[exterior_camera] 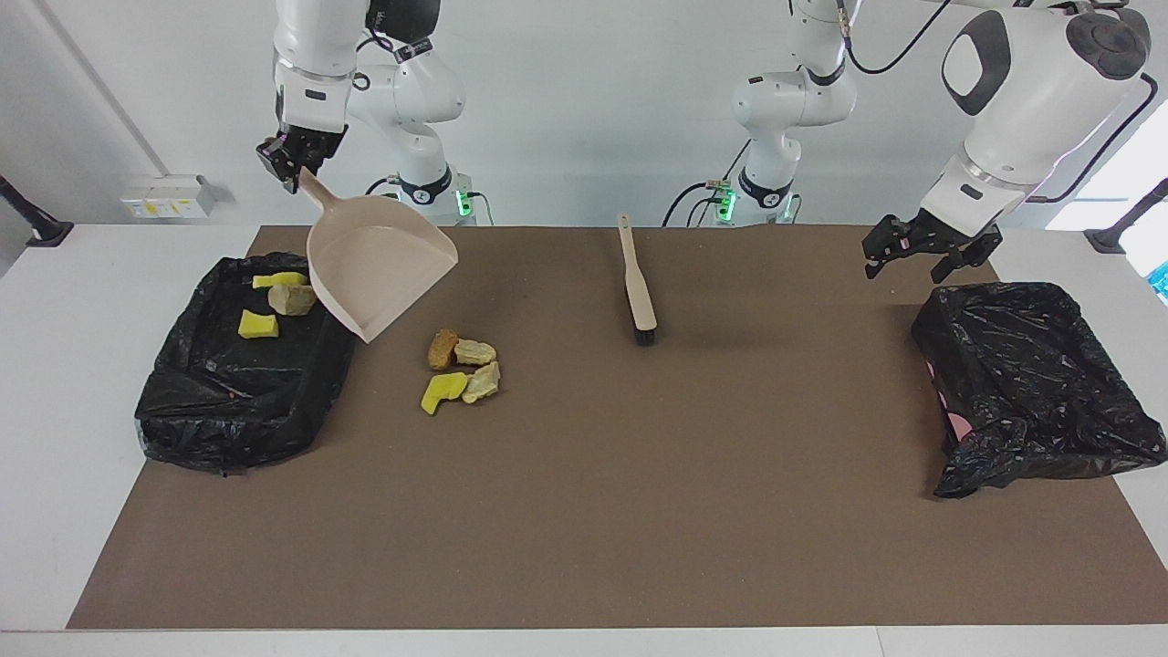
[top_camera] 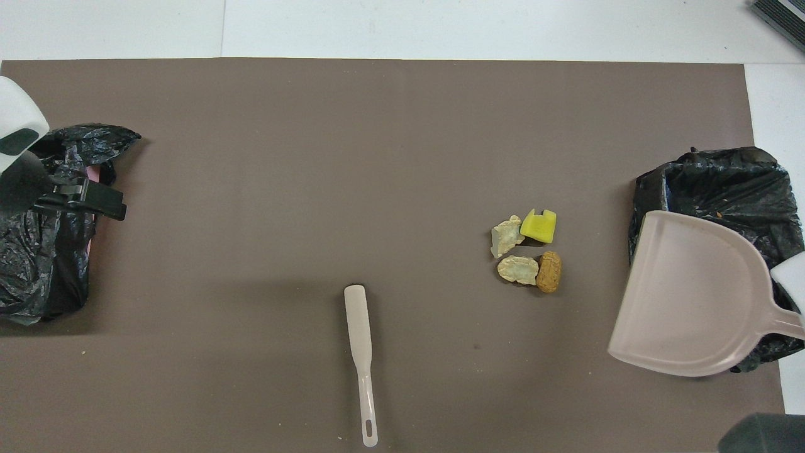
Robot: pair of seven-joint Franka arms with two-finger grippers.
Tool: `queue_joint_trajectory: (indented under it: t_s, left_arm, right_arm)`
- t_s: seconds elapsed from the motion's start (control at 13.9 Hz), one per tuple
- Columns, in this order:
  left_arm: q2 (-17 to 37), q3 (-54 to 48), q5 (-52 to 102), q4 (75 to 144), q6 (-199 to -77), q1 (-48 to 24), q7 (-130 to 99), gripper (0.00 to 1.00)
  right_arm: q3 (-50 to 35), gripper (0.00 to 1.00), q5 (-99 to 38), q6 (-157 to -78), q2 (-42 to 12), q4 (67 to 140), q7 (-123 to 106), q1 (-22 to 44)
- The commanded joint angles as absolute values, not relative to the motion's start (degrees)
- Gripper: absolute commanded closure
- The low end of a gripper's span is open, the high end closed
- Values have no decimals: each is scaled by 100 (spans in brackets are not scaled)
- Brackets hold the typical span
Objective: Sweep and dump trash in bin
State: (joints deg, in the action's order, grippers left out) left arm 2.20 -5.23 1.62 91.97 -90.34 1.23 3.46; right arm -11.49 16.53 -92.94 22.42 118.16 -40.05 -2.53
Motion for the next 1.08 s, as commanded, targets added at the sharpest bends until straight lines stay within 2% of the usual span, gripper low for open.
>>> queue_joint_trajectory:
  t_s: [0.0,0.22,0.36,0.5,0.65,0.86,1.01]
  left_arm:
    - [167,-519,79,9220,-9008,106,352,0]
    - [167,-519,79,9220,-9018,149,360,0]
    - [167,-519,79,9211,-9044,176,395,0]
    - [193,-519,88,9202,-9140,115,378,0]
    - [202,-519,97,9211,-9281,105,352,0]
    - [202,-527,105,9237,-9421,88,325,0]
    - [193,-527,114,9272,-9527,79,325,0]
  right_arm:
    - [-1589,100,961,-9501,1638,11411,-1854,-229]
    - [-2264,100,590,-9605,645,10733,266,-220]
    - [-2731,100,632,-9772,-197,10259,1558,-211]
    - [-2856,100,651,-10325,-1051,9688,2571,358]
    - [-2848,100,720,-10528,-1894,8960,3283,780]
    - [-2725,100,1439,-10608,-3309,7493,4216,1694]
    - [-2655,100,1739,-10897,-3961,6954,4289,1959]
